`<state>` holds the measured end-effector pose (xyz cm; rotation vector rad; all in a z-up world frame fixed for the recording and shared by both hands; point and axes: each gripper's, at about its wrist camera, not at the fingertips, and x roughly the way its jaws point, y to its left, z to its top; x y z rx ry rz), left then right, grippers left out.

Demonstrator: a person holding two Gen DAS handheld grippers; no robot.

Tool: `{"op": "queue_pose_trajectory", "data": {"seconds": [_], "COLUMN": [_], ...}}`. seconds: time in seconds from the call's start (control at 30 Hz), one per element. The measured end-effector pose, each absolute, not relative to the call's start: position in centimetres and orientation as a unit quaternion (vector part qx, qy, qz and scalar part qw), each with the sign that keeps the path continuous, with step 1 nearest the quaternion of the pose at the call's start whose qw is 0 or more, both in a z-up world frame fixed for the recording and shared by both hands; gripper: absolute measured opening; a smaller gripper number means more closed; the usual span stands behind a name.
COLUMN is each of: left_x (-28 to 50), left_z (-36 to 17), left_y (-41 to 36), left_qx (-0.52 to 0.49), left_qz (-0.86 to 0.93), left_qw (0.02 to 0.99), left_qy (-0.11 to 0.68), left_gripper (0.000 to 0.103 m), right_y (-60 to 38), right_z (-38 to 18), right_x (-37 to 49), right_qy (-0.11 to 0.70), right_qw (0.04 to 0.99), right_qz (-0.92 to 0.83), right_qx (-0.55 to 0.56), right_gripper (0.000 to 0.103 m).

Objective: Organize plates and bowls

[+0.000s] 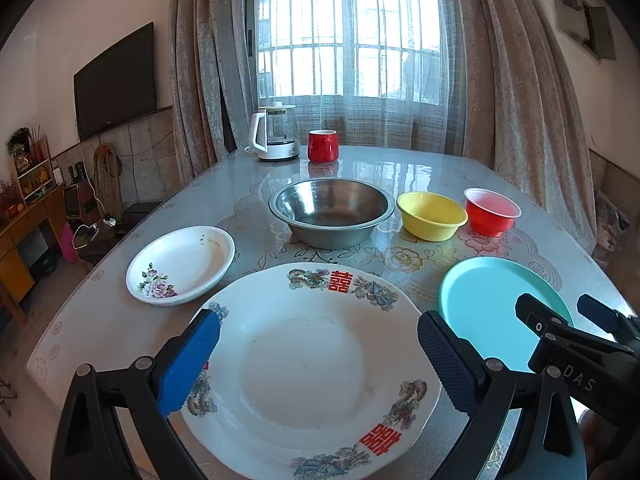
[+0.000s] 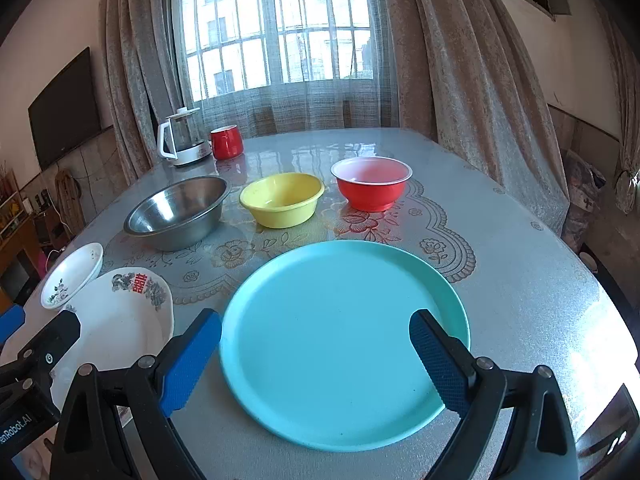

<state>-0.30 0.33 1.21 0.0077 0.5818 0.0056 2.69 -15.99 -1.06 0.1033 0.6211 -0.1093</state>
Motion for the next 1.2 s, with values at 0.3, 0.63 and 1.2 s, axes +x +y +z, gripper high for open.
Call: {"op": "queue_pose_trajectory", "data": {"seconds": [0.3, 0.63, 1.2], "left_x": [0.2, 0.8, 1.6], "left_z": [1.1, 1.0, 0.9], "left_y": [0.8, 0.8, 0.3], "left_qx": [0.002, 0.005, 0.008], "left_qz": [0.004, 0.002, -0.003], "left_qw": [0.958, 0.958, 0.957], "left_qy": [0.286, 0.287, 0.289], "left_gripper": [0.1, 0.1, 0.1], "right_y": [-15.5, -15.4, -15.7], "right_z": [-0.7, -0.5, -0.5], "right_x": [3.4, 3.8, 4.3], "right_qy": [0.299, 0.292, 0.285], "right_qw": [0.952, 0.954, 0.956], "right_qz": [-0.046, -0.046, -0.051], "right_qx": [0.049, 0.051, 0.054], "right_gripper": [0.097, 0.097, 0.097]}}
